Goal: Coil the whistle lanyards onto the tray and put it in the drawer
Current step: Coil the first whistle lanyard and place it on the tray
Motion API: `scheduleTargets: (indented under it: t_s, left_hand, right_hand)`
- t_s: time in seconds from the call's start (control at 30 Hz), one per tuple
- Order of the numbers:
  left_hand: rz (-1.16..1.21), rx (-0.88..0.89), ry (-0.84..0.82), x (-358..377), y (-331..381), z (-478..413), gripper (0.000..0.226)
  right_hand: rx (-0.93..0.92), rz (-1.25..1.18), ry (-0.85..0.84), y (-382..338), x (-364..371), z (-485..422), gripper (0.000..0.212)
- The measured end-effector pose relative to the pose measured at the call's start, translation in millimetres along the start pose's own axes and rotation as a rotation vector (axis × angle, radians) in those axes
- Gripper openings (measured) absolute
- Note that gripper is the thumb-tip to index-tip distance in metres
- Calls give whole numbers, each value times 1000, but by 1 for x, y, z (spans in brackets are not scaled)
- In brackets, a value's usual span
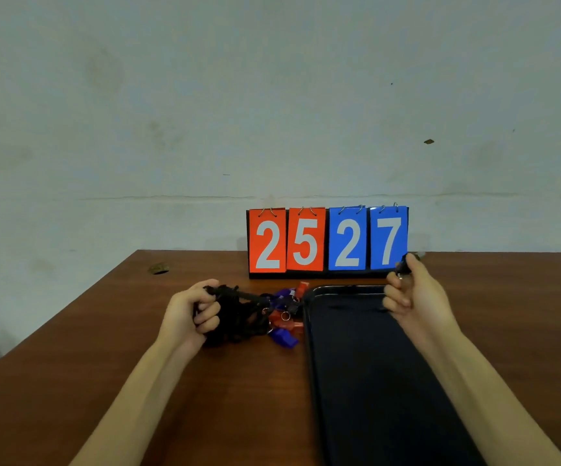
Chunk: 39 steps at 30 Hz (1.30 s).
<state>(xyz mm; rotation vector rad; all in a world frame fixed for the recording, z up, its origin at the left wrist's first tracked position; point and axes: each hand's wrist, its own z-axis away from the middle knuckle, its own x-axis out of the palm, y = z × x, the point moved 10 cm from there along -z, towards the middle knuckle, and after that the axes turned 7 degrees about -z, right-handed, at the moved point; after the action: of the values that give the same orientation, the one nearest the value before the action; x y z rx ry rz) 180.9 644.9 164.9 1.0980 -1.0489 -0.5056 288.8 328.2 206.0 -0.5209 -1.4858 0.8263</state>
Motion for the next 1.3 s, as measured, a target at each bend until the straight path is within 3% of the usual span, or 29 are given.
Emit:
scheduleTargets:
  t_s: [0.07,0.13,0.27,0.33,0.37,0.43,0.53,0.67,0.83,0.97,1.2,1.3]
  left_hand:
    - [-18,-2,59,-13,3,-3,31]
    - [-190,82,177,-27,11,-3,28]
    - [-905,321,295,-15,27,6,22]
    - [-1361,565,282,16,32,21,15]
    - [-1462,683,256,32,31,29,16]
    - [-1370,698,101,59,19,37,22]
    - [-844,339,-253,112,-15,46,17]
    - [-241,-24,-441,163,-50,60,30]
    - [-439,-72,-568,161,-67,73,33]
    - [-471,-47,-509,155,-71,74,31]
    - [-509,89,-417,148,-60,68,26]
    - [-522,13,-521,152,-66,68,29]
  right_hand:
    - [-144,233,100,-23,-13,-1,17]
    - [-233,364,169,-36,-20,0,15]
    - [-190,455,87,-23,-6,4,18]
    - [-125,432,-45,-6,14,11,20]
    - [-84,417,-122,5,26,16,22]
    - [-34,447,-264,23,49,28,23]
    - [-125,712,-394,31,69,41,22]
    - [-175,806,-380,23,62,42,34]
    - [-66,714,-415,24,46,39,31]
    - [7,680,-383,40,42,39,24]
    - [-55,554,-260,40,37,44,17]
    - [-53,294,-209,29,31,38,23]
